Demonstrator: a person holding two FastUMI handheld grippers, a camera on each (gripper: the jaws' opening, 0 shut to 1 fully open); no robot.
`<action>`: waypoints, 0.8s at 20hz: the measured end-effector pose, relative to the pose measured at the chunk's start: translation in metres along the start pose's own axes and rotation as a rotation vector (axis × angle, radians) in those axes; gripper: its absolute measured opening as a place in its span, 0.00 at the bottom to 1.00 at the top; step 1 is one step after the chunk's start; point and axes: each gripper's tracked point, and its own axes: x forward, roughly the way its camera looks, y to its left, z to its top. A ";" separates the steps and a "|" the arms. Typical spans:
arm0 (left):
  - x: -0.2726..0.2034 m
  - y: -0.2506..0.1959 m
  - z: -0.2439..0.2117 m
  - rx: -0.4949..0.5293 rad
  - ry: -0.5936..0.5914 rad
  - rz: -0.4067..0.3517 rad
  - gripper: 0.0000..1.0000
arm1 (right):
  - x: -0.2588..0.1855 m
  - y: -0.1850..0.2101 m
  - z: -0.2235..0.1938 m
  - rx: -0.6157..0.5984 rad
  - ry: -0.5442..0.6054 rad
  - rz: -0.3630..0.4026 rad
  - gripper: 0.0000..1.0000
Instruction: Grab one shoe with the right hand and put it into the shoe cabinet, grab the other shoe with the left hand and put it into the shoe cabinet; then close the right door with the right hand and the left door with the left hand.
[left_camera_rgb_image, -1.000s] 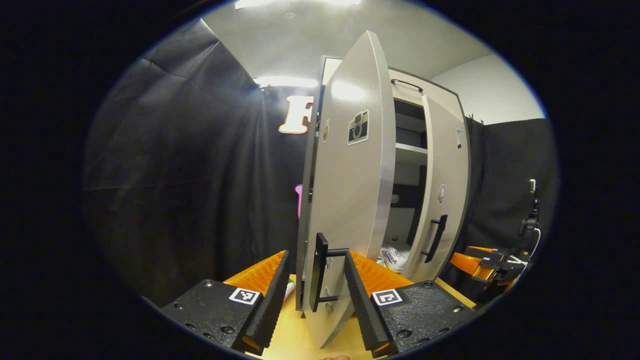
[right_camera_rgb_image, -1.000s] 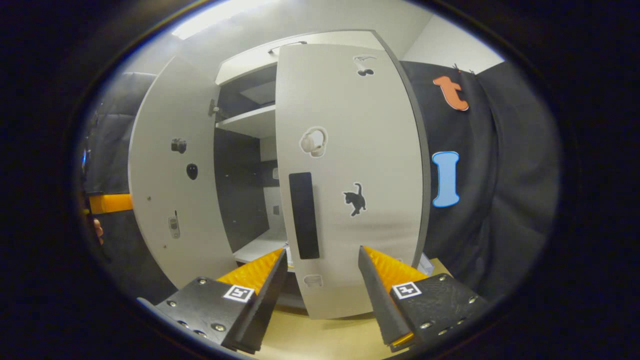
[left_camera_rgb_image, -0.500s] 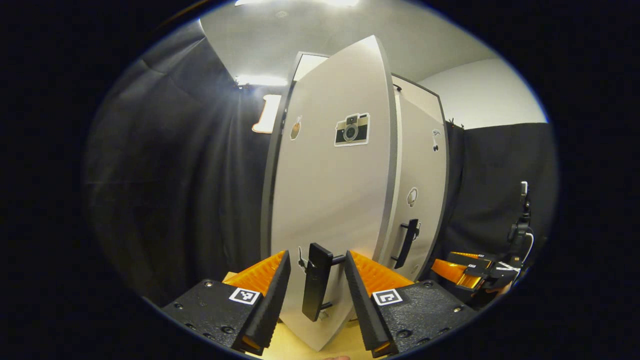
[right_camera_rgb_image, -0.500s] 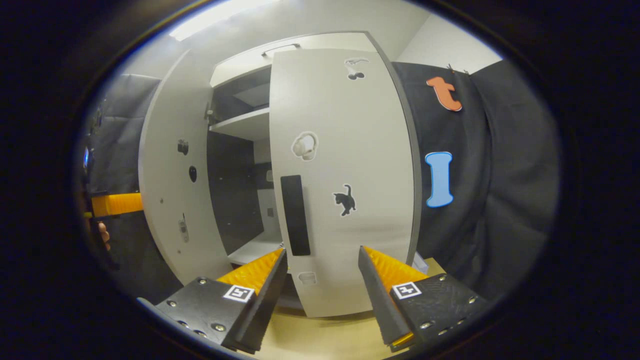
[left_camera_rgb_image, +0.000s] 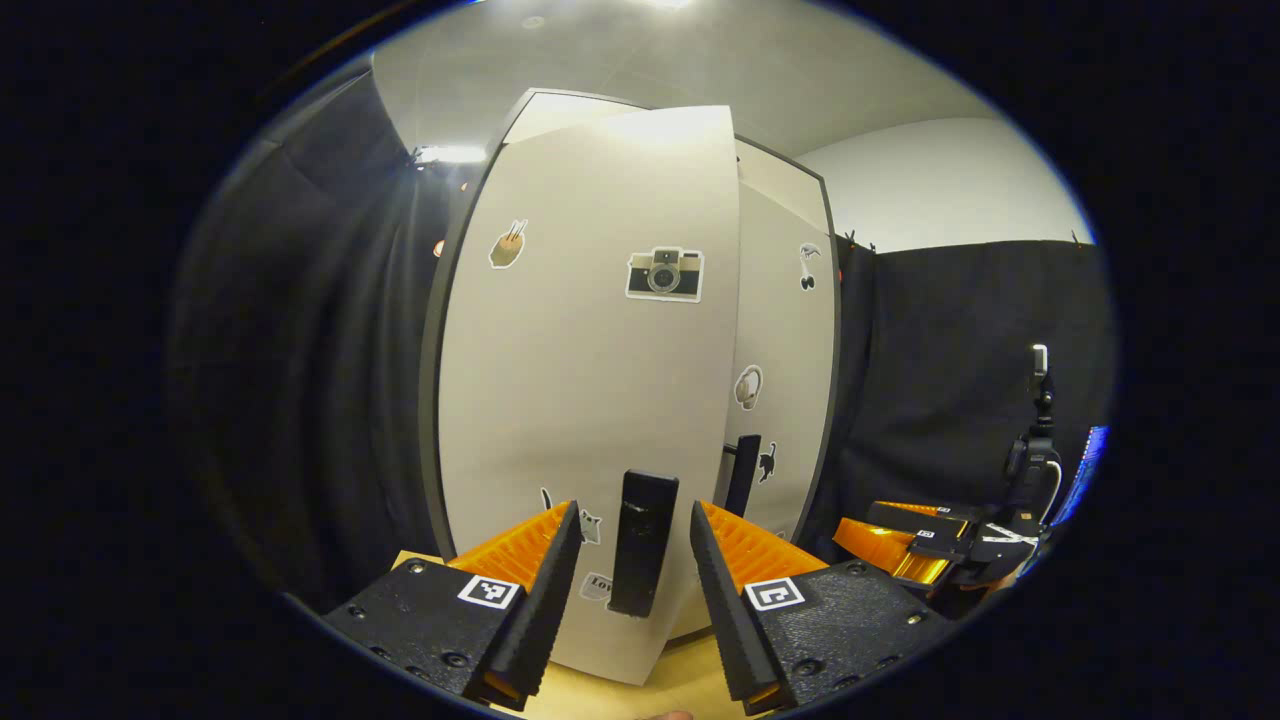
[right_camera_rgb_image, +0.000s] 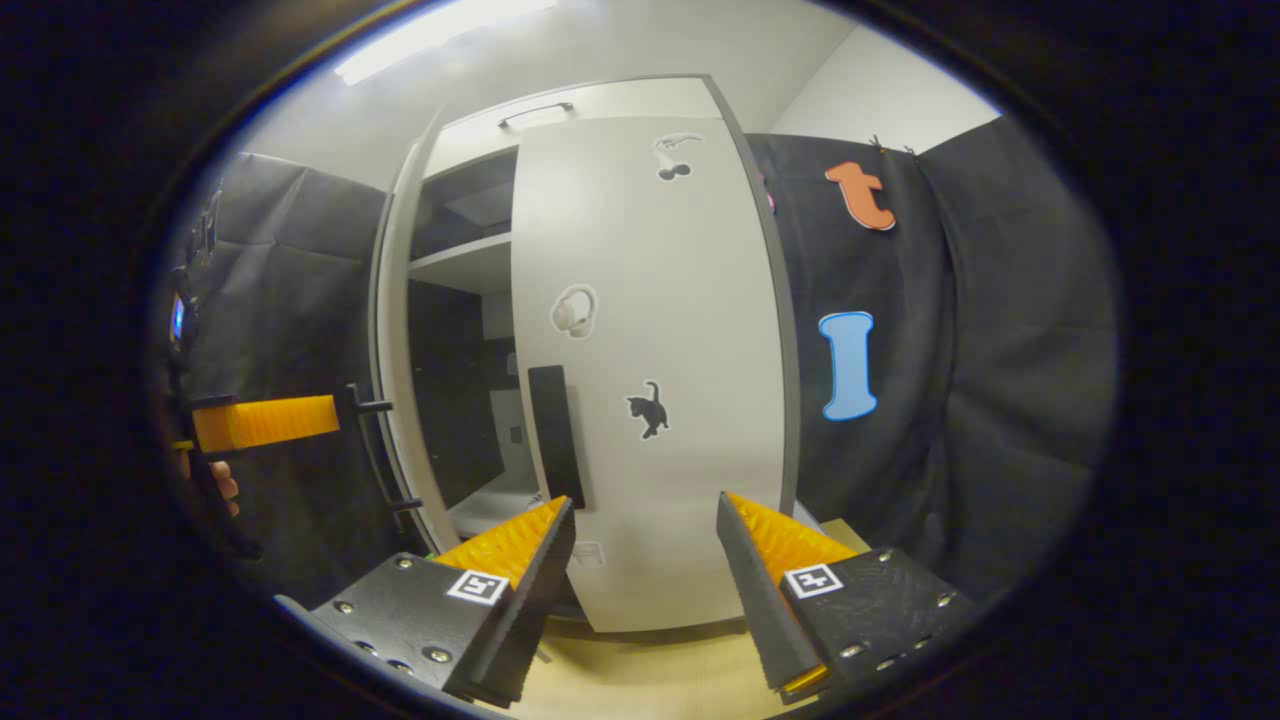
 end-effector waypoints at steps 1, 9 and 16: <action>0.000 -0.001 0.001 0.000 0.000 -0.005 0.67 | -0.001 -0.004 0.001 0.004 -0.003 -0.006 0.81; 0.005 -0.001 -0.004 0.012 0.005 0.008 0.67 | -0.007 -0.016 0.014 0.017 -0.036 -0.028 0.85; 0.008 -0.001 -0.004 0.012 0.005 0.015 0.67 | -0.007 -0.016 0.021 0.019 -0.053 -0.021 0.85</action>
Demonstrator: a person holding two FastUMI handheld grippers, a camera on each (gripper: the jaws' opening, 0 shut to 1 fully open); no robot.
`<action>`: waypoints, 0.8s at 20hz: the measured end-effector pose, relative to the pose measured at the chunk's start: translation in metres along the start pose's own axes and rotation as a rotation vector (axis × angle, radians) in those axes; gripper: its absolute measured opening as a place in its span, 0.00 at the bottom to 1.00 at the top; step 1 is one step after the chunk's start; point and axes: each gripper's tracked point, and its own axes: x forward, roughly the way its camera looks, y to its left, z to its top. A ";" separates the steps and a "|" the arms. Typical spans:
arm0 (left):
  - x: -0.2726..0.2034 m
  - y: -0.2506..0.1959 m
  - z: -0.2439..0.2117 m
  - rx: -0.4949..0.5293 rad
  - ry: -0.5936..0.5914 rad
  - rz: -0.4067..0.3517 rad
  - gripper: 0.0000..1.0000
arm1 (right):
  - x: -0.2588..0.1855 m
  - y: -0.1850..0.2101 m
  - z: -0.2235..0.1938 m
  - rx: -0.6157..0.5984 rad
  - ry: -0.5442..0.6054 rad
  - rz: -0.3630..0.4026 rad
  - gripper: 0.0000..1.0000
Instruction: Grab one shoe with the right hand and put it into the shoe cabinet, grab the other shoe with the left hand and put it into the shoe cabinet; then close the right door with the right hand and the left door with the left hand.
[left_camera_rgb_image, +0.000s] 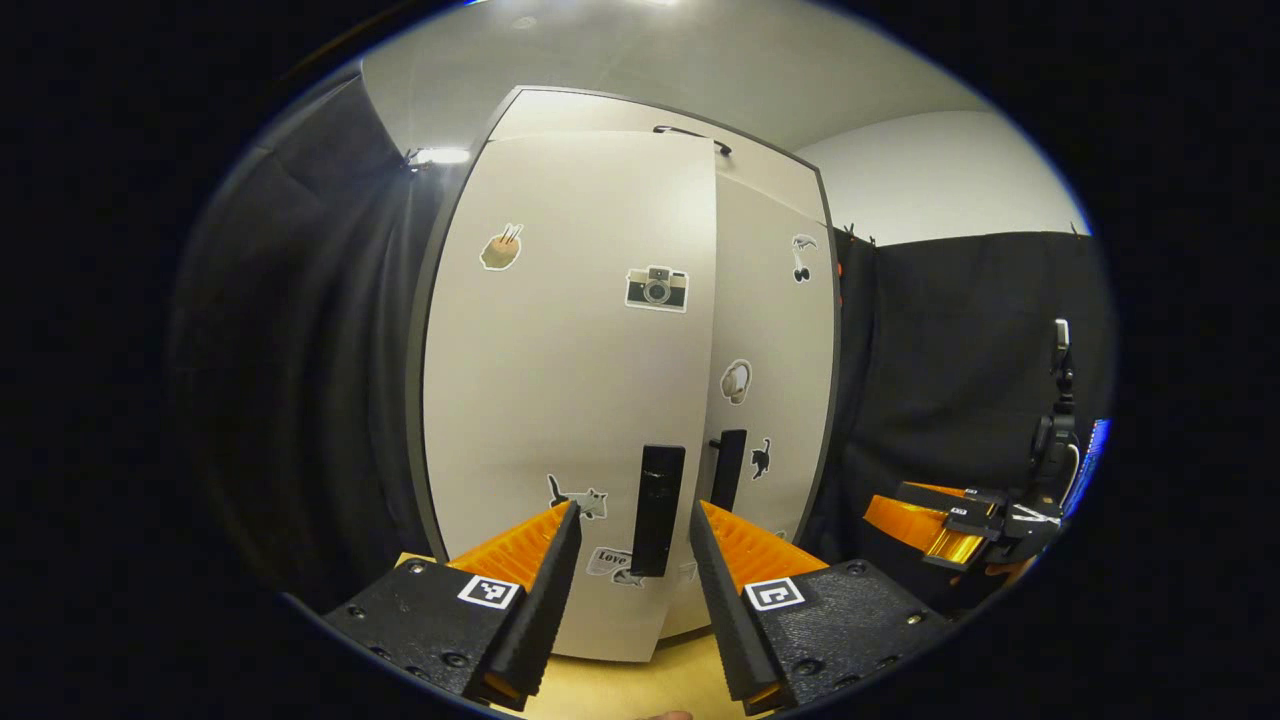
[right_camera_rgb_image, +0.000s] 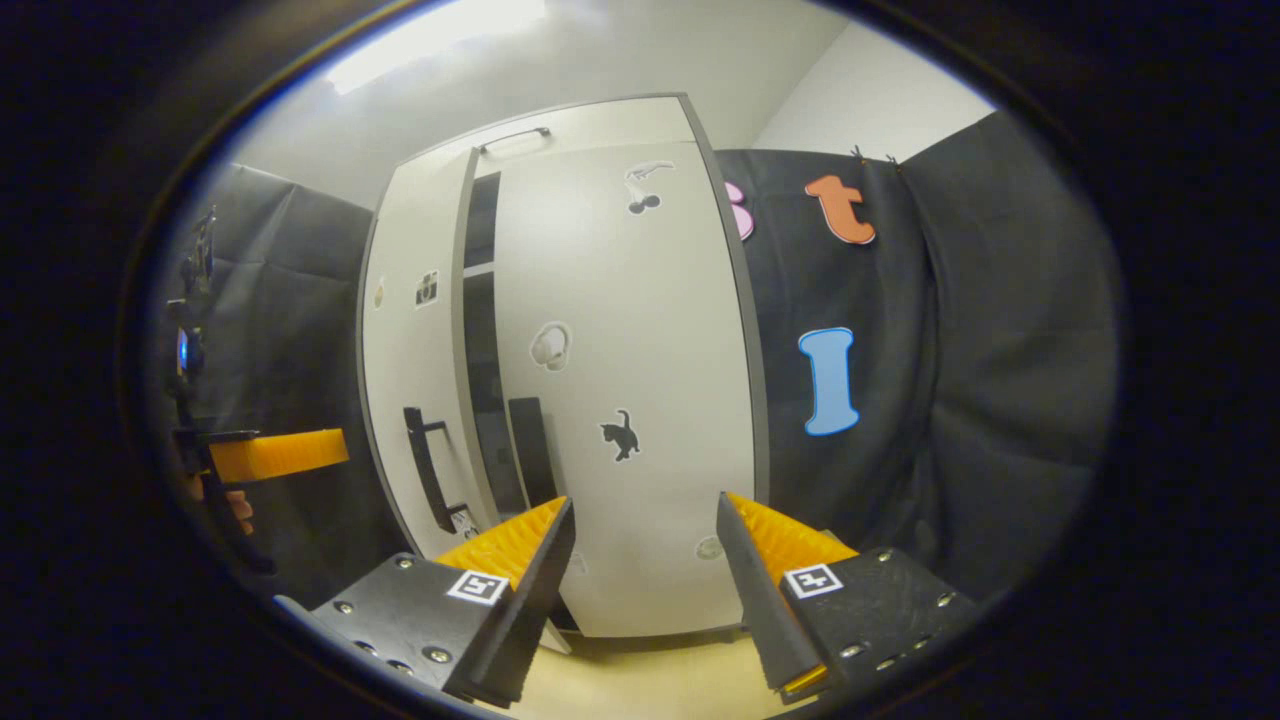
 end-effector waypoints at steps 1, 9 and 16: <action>0.000 0.000 0.000 -0.001 0.000 0.002 0.67 | -0.001 0.001 0.000 0.001 -0.001 0.000 0.85; 0.001 0.001 0.001 -0.012 -0.001 0.009 0.67 | -0.005 0.003 0.005 -0.006 -0.010 0.006 0.85; 0.000 0.001 0.002 -0.021 0.003 0.019 0.67 | -0.011 0.005 0.007 -0.012 -0.009 0.009 0.85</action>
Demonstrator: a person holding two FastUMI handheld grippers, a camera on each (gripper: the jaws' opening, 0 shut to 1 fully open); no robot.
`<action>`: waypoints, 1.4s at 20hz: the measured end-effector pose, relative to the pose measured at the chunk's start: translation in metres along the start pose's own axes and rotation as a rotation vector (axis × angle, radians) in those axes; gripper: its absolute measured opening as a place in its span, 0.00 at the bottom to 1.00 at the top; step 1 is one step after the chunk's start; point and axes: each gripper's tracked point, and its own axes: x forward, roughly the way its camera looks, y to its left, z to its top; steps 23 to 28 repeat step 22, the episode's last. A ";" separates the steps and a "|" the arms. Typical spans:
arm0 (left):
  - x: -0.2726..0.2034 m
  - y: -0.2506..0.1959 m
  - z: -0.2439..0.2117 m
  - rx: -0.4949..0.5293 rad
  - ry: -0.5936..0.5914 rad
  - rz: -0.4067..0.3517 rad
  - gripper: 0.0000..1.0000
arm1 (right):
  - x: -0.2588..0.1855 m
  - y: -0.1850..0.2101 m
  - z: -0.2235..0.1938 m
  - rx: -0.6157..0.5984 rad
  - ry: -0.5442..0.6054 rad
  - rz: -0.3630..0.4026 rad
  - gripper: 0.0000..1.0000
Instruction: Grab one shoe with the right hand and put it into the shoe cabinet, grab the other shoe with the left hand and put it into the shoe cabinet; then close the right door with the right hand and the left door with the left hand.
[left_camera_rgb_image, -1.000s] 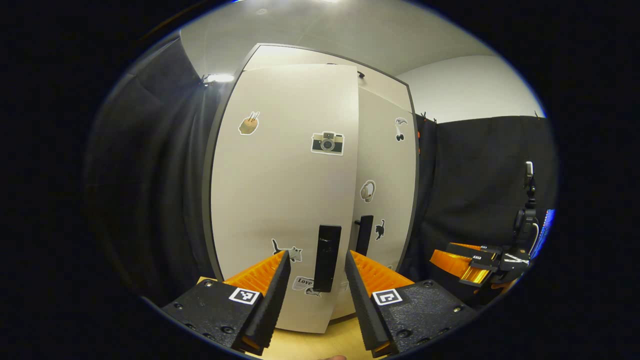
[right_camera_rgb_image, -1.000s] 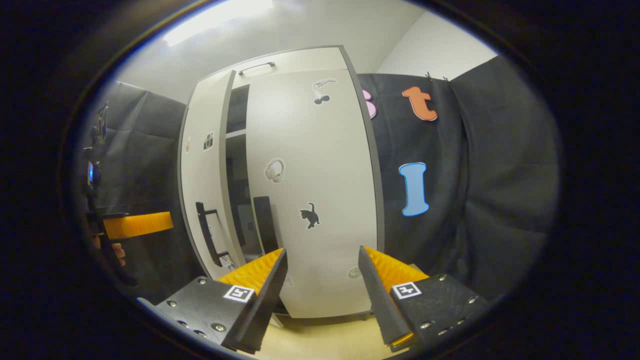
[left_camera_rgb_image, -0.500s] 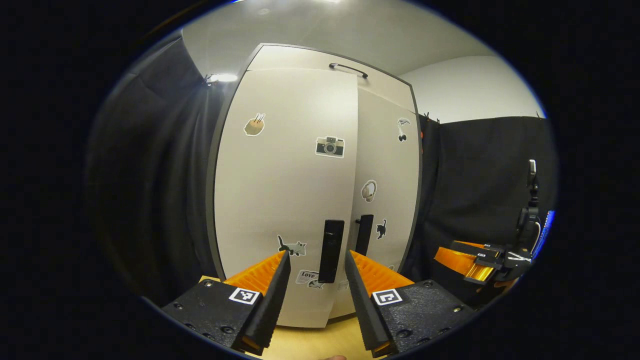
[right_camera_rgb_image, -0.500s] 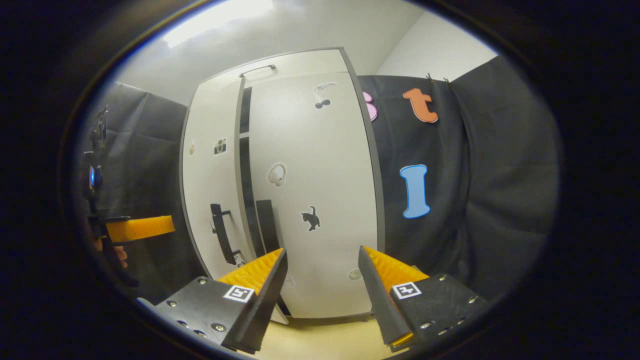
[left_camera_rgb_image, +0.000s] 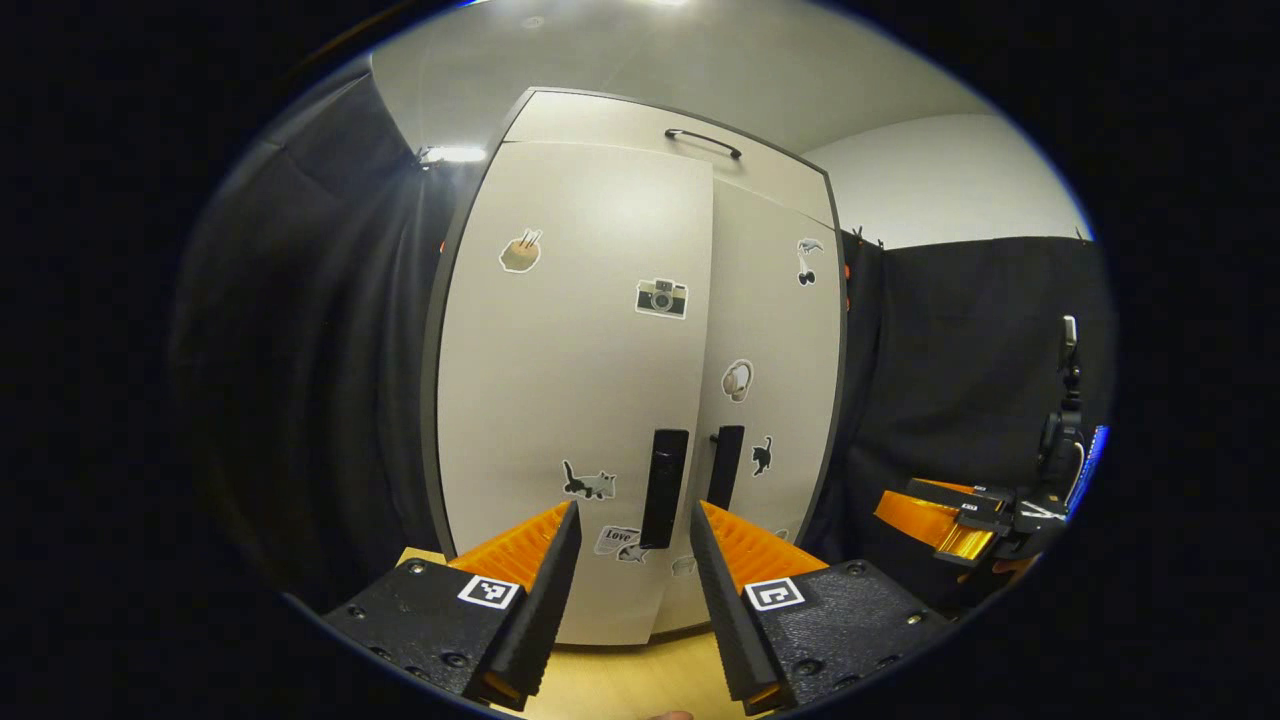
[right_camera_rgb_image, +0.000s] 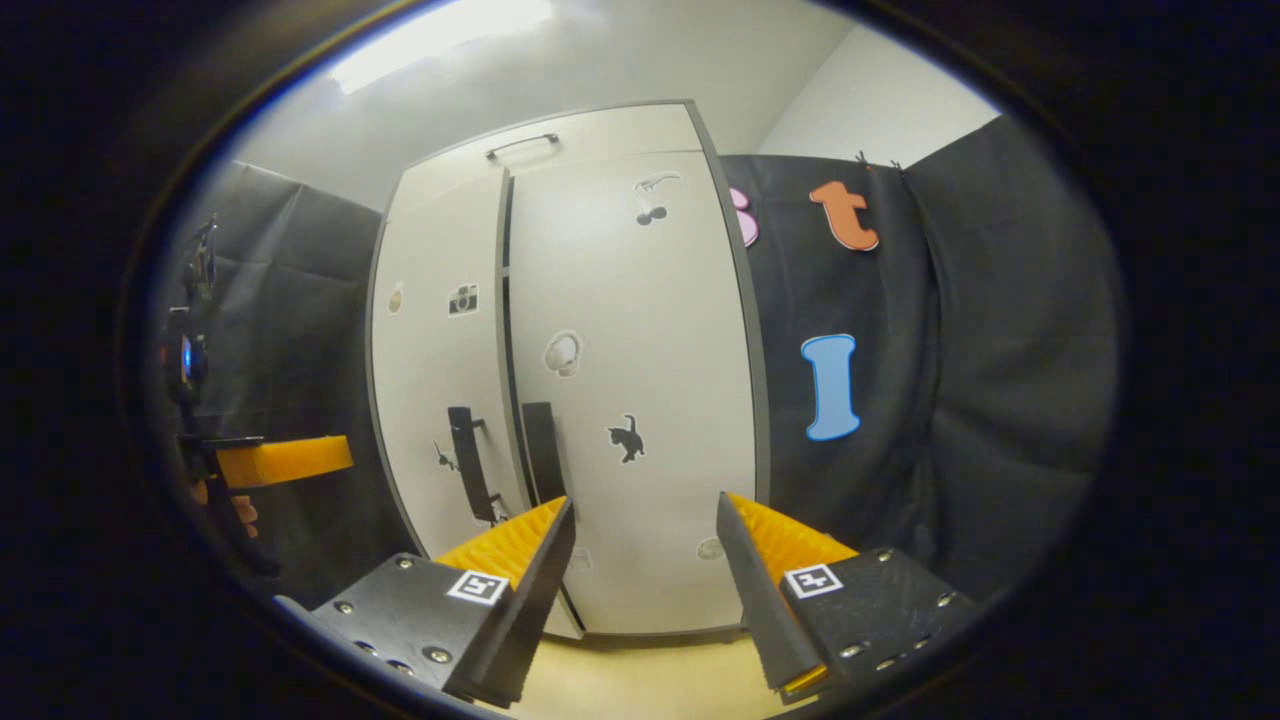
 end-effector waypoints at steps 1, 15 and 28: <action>0.000 0.000 0.001 -0.001 0.000 0.001 0.67 | -0.001 0.000 0.000 0.000 0.000 -0.001 0.85; -0.001 -0.004 -0.002 0.027 0.003 -0.048 0.67 | -0.027 0.000 0.004 -0.002 -0.027 -0.074 0.85; 0.011 -0.022 -0.003 0.052 0.008 -0.141 0.67 | -0.044 -0.017 0.013 -0.009 -0.054 -0.159 0.85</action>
